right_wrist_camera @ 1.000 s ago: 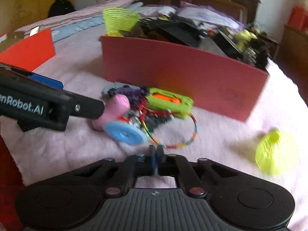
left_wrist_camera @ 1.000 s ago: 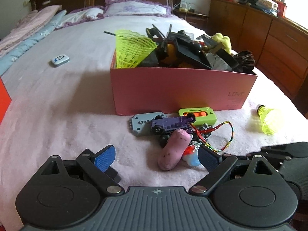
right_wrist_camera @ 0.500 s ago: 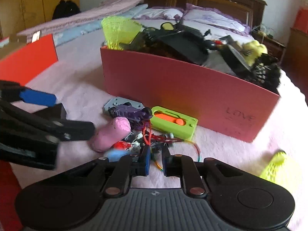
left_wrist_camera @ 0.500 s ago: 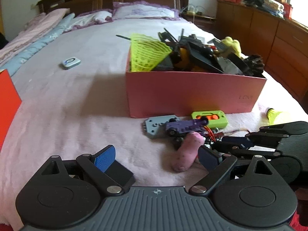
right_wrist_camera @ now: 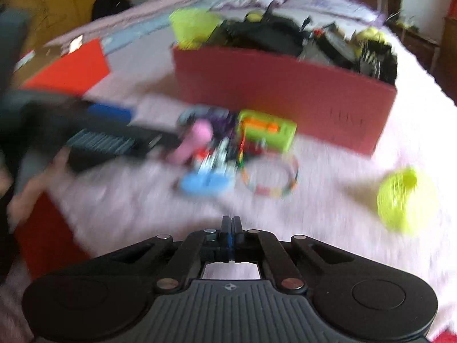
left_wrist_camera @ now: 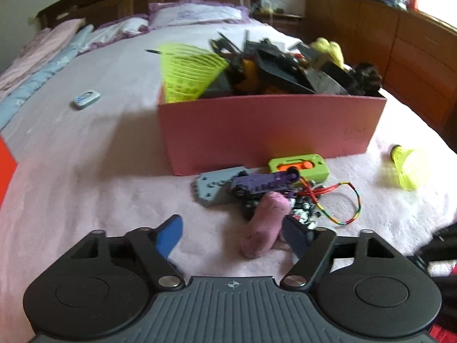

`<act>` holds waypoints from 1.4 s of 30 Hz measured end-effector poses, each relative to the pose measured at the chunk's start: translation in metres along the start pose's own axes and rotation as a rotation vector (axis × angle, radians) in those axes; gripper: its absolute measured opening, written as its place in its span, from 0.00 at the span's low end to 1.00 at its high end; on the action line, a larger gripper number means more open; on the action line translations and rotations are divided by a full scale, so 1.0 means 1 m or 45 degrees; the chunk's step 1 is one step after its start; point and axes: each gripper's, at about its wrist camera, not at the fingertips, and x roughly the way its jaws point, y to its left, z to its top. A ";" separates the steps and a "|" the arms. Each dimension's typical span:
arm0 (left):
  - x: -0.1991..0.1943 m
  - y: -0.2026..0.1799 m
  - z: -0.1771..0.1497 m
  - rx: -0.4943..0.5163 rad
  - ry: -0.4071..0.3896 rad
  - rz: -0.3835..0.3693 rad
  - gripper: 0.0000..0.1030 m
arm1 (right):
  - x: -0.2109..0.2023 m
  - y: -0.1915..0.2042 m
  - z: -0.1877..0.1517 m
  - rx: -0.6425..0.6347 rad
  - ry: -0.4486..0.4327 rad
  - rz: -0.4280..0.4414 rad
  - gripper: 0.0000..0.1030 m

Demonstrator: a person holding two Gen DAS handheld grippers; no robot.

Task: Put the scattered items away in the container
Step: 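Grasp the red string with the right tool while the left grasps the pink rubber toy, then lift the pink toy with the left tool while the right lifts the blue disc by its string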

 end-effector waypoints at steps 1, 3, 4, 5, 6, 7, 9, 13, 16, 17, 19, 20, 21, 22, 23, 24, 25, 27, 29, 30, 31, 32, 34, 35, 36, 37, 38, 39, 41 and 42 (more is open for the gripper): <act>0.004 -0.002 0.001 0.010 0.004 -0.012 0.71 | -0.004 -0.001 -0.001 -0.008 -0.010 -0.014 0.01; 0.011 -0.008 0.002 0.036 0.015 -0.020 0.71 | -0.010 -0.002 -0.003 -0.023 -0.037 -0.047 0.03; 0.015 -0.010 0.002 0.046 0.020 -0.024 0.72 | -0.010 -0.004 -0.001 -0.019 -0.060 -0.059 0.08; 0.018 -0.012 0.003 0.050 0.026 -0.031 0.72 | -0.010 -0.006 0.002 -0.014 -0.085 -0.070 0.13; 0.020 -0.012 0.003 0.049 0.031 -0.036 0.72 | -0.007 -0.007 0.006 -0.020 -0.101 -0.073 0.20; 0.023 -0.012 0.002 0.046 0.034 -0.041 0.72 | -0.003 -0.007 0.010 -0.027 -0.117 -0.075 0.21; 0.026 -0.010 0.002 0.030 0.041 -0.062 0.72 | 0.008 -0.007 0.017 -0.051 -0.129 -0.080 0.21; 0.034 -0.007 0.003 0.010 0.080 -0.147 0.62 | 0.036 -0.003 0.025 -0.128 -0.118 -0.113 0.20; 0.034 -0.008 0.007 -0.006 0.092 -0.193 0.52 | 0.043 -0.002 0.027 -0.126 -0.135 -0.123 0.08; 0.031 -0.007 0.006 -0.004 0.088 -0.189 0.51 | 0.043 -0.003 0.027 -0.105 -0.143 -0.115 0.05; 0.022 -0.005 0.003 -0.012 0.081 -0.186 0.40 | 0.033 -0.003 0.025 -0.055 -0.168 -0.089 0.04; 0.018 -0.004 0.001 -0.015 0.077 -0.184 0.39 | 0.028 -0.003 0.023 -0.037 -0.183 -0.067 0.03; 0.014 -0.003 0.000 -0.019 0.074 -0.183 0.34 | 0.023 -0.003 0.021 -0.019 -0.199 -0.045 0.03; 0.009 -0.001 -0.002 -0.023 0.070 -0.181 0.33 | 0.018 -0.003 0.019 -0.001 -0.215 -0.023 0.03; 0.005 0.000 -0.003 -0.027 0.067 -0.179 0.33 | 0.013 -0.003 0.017 0.018 -0.230 0.000 0.03; 0.001 0.001 -0.005 -0.030 0.063 -0.178 0.33 | 0.008 -0.003 0.015 0.036 -0.246 0.022 0.03; -0.004 0.003 -0.008 -0.038 0.063 -0.177 0.32 | 0.001 -0.002 0.013 0.049 -0.259 0.046 0.03; -0.011 0.006 -0.014 -0.049 0.068 -0.177 0.31 | -0.011 0.001 0.007 0.070 -0.282 0.100 0.03; -0.016 0.006 -0.019 -0.046 0.078 -0.178 0.30 | -0.026 0.004 0.000 0.075 -0.301 0.160 0.03; -0.019 0.006 -0.022 -0.045 0.082 -0.179 0.29 | -0.031 0.008 -0.002 0.076 -0.307 0.185 0.03; -0.022 0.007 -0.025 -0.043 0.087 -0.180 0.28 | -0.038 0.010 -0.005 0.074 -0.314 0.207 0.03; -0.024 0.007 -0.027 -0.041 0.092 -0.180 0.28 | -0.044 0.011 -0.008 0.073 -0.323 0.224 0.03; -0.030 0.008 -0.033 -0.038 0.102 -0.182 0.28 | -0.057 0.015 -0.014 0.065 -0.333 0.238 0.03; -0.032 0.008 -0.035 -0.037 0.106 -0.182 0.28 | -0.061 0.017 -0.016 0.057 -0.335 0.239 0.03; -0.035 0.008 -0.038 -0.035 0.111 -0.183 0.28 | -0.065 0.020 -0.018 0.041 -0.332 0.236 0.03; -0.037 0.009 -0.041 -0.034 0.116 -0.183 0.28 | -0.067 0.021 -0.020 0.022 -0.324 0.227 0.03; -0.040 0.009 -0.043 -0.032 0.121 -0.184 0.28 | -0.069 0.024 -0.022 -0.005 -0.307 0.209 0.03; -0.043 0.009 -0.046 -0.030 0.126 -0.185 0.28 | -0.069 0.026 -0.025 -0.031 -0.285 0.184 0.03; -0.047 0.008 -0.051 -0.024 0.136 -0.189 0.29 | -0.065 0.025 -0.030 -0.039 -0.235 0.158 0.03; -0.047 0.006 -0.053 -0.021 0.143 -0.198 0.29 | -0.061 0.024 -0.032 -0.031 -0.207 0.154 0.03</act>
